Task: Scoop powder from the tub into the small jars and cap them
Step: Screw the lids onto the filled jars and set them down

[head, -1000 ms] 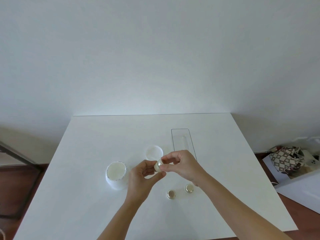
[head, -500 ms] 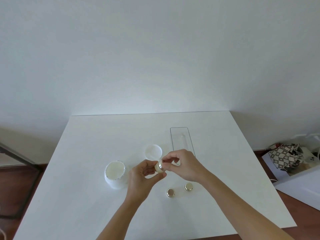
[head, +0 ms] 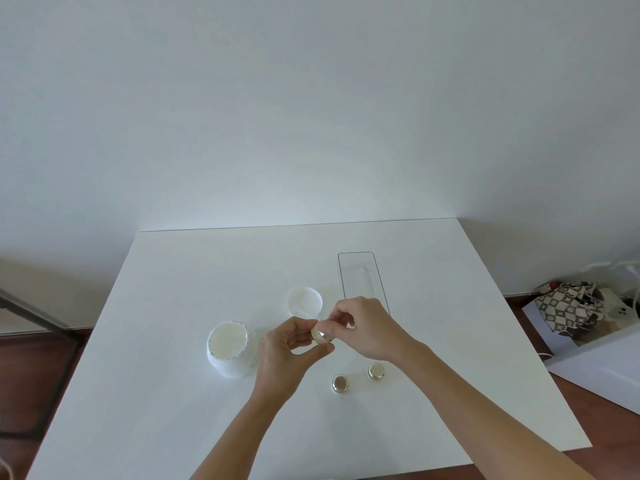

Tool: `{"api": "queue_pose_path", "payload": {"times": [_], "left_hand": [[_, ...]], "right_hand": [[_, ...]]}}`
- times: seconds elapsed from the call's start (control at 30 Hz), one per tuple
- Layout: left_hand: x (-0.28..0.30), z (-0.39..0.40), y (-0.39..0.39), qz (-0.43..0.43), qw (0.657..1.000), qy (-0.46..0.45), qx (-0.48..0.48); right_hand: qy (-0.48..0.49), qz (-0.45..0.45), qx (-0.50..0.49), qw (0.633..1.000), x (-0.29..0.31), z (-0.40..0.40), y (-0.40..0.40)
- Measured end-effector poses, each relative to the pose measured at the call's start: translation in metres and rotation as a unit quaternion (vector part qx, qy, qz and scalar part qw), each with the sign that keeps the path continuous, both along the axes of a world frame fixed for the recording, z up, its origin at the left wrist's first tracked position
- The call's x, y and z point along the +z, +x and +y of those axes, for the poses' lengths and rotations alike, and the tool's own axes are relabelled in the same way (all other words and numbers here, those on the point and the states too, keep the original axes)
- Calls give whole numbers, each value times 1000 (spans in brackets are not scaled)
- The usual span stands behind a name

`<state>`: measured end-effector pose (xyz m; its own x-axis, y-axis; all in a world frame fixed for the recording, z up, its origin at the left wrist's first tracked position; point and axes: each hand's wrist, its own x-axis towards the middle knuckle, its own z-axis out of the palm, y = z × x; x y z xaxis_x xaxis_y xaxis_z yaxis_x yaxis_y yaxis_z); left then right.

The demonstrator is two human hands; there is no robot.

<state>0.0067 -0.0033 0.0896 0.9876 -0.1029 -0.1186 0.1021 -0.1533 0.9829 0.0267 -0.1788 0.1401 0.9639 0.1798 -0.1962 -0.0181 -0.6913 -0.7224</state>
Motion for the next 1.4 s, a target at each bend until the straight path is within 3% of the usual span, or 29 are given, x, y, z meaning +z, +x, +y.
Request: {"api": "queue_pose_path", "payload": {"times": [0.1,0.4,0.57,0.73,0.87,1.4], "left_hand": [[-2,-1,0,3,1000,2,-4],[-4,-1,2,4,1000,3,0],[-4,-3,1,0,1000,10,-9],[-6,-3,1,4,1000,6,-9],[-10,-6,-1,8,1000,11,-18],[-11,-17,-1,-12,999,38,-30]], "right_hand": [[-27,1,-20,999,-5,2,1],[30,2,3,1000,-3,-6,-3],[-17,-2,-21,1000,-6,-4,-5],[23,8,22,999,-2,-8,-8],[37,9,-3,999,-3,-7,-9],[-5,36,-14,999,-12,-15,-11]]}}
